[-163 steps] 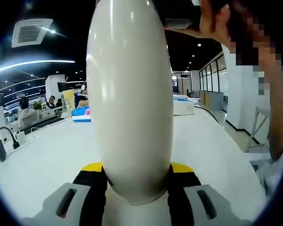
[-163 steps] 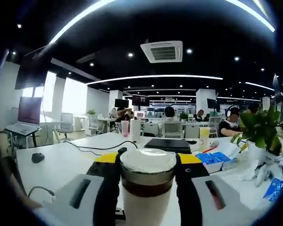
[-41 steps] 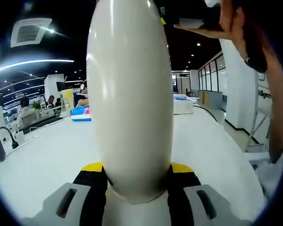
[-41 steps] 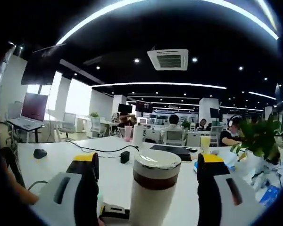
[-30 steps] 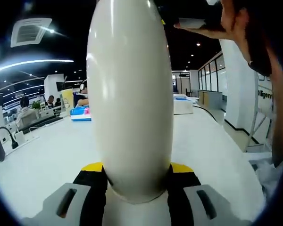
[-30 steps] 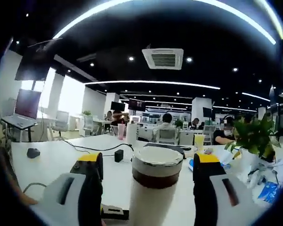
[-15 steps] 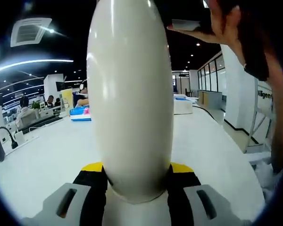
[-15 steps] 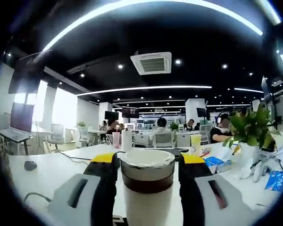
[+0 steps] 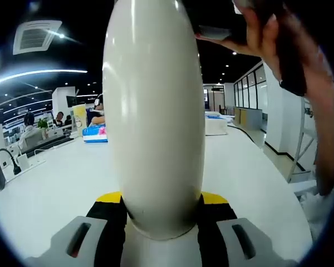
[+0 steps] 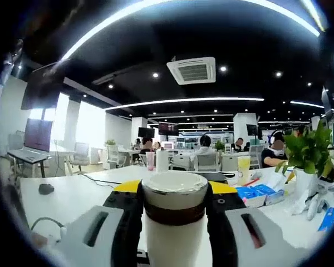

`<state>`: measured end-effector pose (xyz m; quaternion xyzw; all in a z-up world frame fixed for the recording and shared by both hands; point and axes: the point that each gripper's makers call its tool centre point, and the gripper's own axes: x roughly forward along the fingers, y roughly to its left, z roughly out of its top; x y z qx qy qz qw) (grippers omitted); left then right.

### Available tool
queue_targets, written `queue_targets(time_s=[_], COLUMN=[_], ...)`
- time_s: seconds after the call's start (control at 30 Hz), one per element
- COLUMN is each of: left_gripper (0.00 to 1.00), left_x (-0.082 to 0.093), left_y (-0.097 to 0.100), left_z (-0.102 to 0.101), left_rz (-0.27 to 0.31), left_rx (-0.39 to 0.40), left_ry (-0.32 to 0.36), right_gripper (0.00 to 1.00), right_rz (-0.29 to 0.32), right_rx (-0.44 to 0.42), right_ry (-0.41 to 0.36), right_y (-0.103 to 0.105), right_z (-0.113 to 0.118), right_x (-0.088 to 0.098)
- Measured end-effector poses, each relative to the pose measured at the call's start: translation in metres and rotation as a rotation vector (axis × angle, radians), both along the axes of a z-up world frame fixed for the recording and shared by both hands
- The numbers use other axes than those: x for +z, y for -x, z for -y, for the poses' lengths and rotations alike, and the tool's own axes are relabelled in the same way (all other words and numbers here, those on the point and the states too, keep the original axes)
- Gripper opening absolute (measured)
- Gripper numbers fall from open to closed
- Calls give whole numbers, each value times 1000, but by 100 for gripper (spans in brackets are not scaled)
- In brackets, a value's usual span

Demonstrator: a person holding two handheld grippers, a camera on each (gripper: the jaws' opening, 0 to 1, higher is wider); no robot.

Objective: Grasp the water cup twist off the cup lid place the cup lid on the table

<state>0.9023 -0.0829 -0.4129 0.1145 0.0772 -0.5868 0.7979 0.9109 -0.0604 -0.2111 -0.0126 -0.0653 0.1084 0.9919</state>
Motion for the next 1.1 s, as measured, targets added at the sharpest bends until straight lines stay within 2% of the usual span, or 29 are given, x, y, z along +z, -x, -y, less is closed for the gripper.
queue_targets(time_s=[0.33, 0.63, 0.87, 0.97, 1.03, 1.1], left_gripper=[51, 51, 51, 51, 51, 51], left_x=[0, 0, 0, -1, -1, -1], left_y=[1, 1, 2, 2, 2, 3], left_z=[0, -1, -2, -2, -2, -2], left_rz=[-1, -3, -4, -4, -5, -3], left_rx=[2, 4, 9, 9, 10, 11], left_ry=[0, 2, 2, 2, 2, 2], right_gripper=[46, 46, 46, 46, 46, 46], right_rz=[-43, -25, -23, -28, -67, -40], right_rx=[229, 397, 574, 668, 717, 734], right_ry=[-55, 26, -9, -50, -103, -69], right_y=[-1, 3, 5, 8, 10, 11], right_z=[-2, -10, -15, -16, -17, -17], right_x=[-1, -1, -2, -3, -5, -5])
